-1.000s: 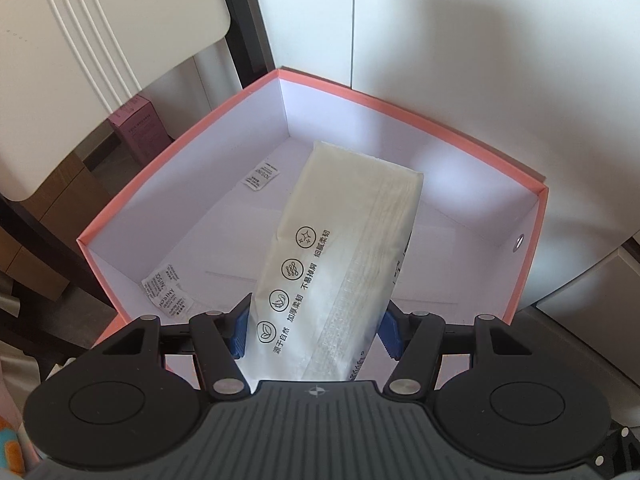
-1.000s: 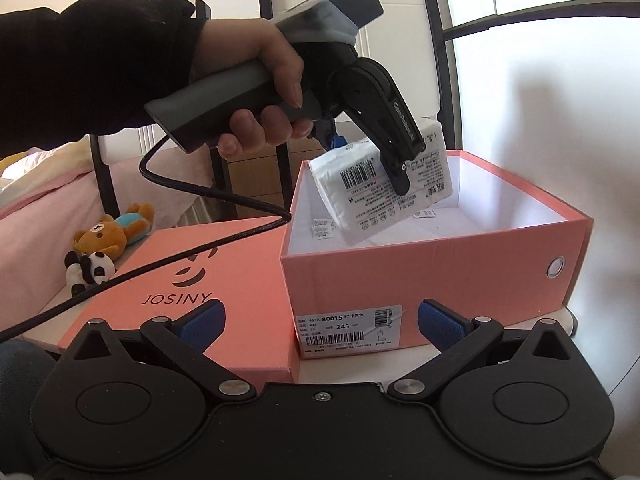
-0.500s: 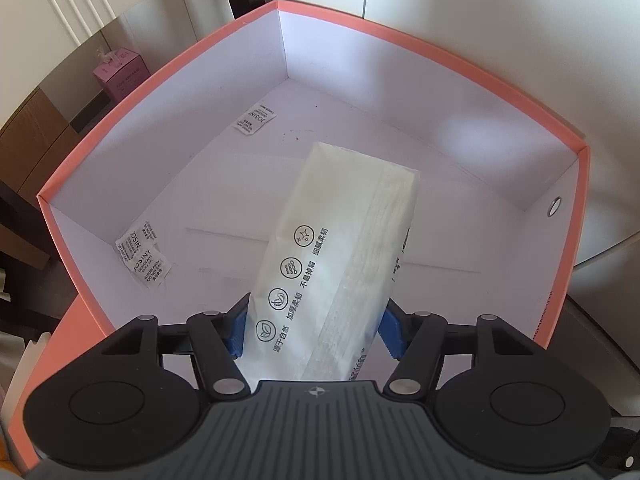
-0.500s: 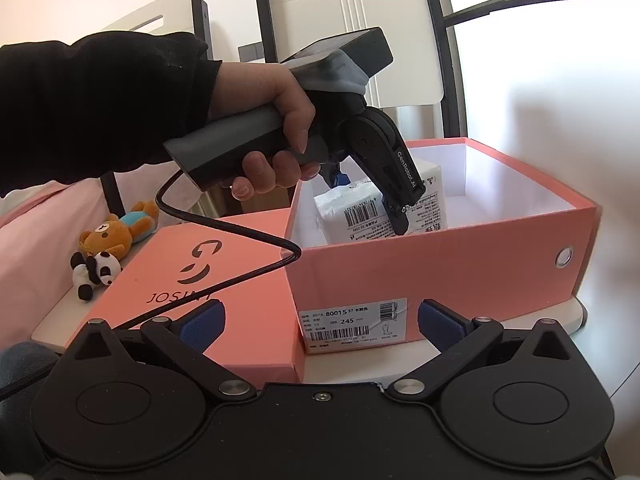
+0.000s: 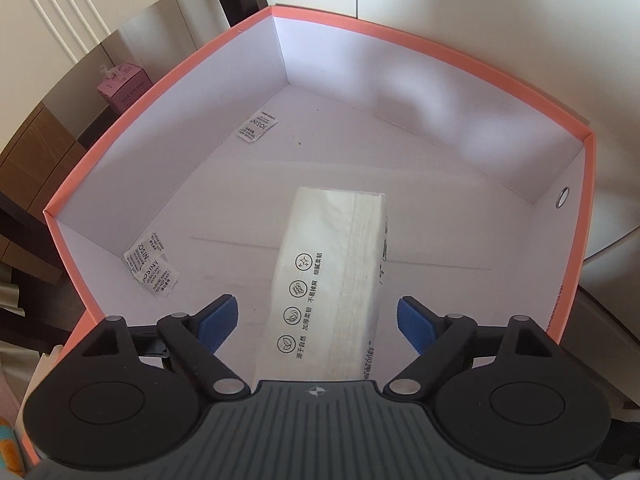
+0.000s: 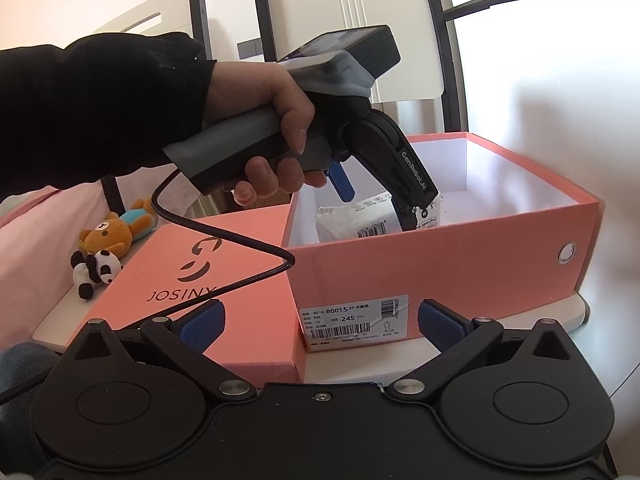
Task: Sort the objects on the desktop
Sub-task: 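Lower the tissue pack into the shoebox and open the left gripper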
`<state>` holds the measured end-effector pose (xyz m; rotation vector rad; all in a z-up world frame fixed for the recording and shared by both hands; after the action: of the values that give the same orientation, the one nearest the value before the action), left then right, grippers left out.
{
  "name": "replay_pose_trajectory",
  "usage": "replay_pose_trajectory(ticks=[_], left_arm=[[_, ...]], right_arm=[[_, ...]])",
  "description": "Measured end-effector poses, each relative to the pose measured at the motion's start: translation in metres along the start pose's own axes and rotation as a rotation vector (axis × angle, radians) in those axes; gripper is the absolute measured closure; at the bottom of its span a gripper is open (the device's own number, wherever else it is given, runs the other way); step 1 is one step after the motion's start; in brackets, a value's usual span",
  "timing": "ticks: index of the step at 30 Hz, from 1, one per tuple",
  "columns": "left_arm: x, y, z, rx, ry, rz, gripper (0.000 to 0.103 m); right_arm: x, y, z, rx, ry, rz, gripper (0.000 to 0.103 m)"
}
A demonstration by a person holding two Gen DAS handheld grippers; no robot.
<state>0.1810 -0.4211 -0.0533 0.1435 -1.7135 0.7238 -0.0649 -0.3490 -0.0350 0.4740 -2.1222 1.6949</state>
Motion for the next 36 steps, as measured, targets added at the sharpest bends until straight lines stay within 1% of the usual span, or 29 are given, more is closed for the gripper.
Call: replay_pose_trajectory(ticks=[2, 8, 11, 12, 14, 16, 19, 26, 32, 36], left_arm=[[0.006, 0.000, 0.000, 0.004, -0.002, 0.017, 0.012], [0.037, 0.009, -0.003, 0.028, -0.001, 0.103, 0.011], [0.055, 0.015, -0.007, 0.037, 0.000, 0.127, 0.011], [0.060, 0.018, -0.007, 0.028, -0.001, 0.128, 0.009], [0.069, 0.025, -0.007, 0.009, -0.001, 0.127, 0.009], [0.080, 0.033, -0.011, 0.017, -0.016, 0.141, 0.008], [0.098, 0.047, -0.019, 0.038, -0.015, 0.163, 0.007], [0.144, 0.088, -0.052, 0.096, -0.096, 0.223, 0.006], [0.175, 0.130, -0.089, 0.214, -0.174, 0.274, 0.005], [0.185, 0.164, -0.107, 0.289, -0.211, 0.315, 0.005]], right_arm=[[-0.001, 0.000, 0.000, -0.004, 0.003, -0.002, 0.000], [-0.001, 0.002, -0.003, 0.000, 0.006, -0.001, 0.000], [-0.001, 0.002, -0.002, -0.004, 0.011, -0.004, 0.000], [-0.002, 0.002, -0.002, -0.005, 0.011, -0.005, 0.000], [-0.002, 0.002, -0.005, -0.005, 0.011, -0.006, 0.000], [-0.002, 0.002, -0.008, 0.002, 0.015, -0.003, 0.000], [-0.001, 0.003, -0.012, 0.013, 0.016, 0.009, 0.000], [-0.002, 0.001, -0.026, 0.031, 0.004, 0.030, 0.000], [-0.008, -0.003, -0.045, 0.053, -0.025, 0.042, 0.000], [-0.012, -0.007, -0.053, 0.030, -0.057, 0.064, 0.000]])
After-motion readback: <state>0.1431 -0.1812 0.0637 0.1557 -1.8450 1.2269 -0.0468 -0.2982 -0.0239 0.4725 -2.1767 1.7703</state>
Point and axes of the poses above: each gripper's, at about its wrist camera, not at the fingertips, and x roughly against the way its jaws point, z to its right, y to its underside, the point moved 5 cm from there along -x, roughly the way its jaws point
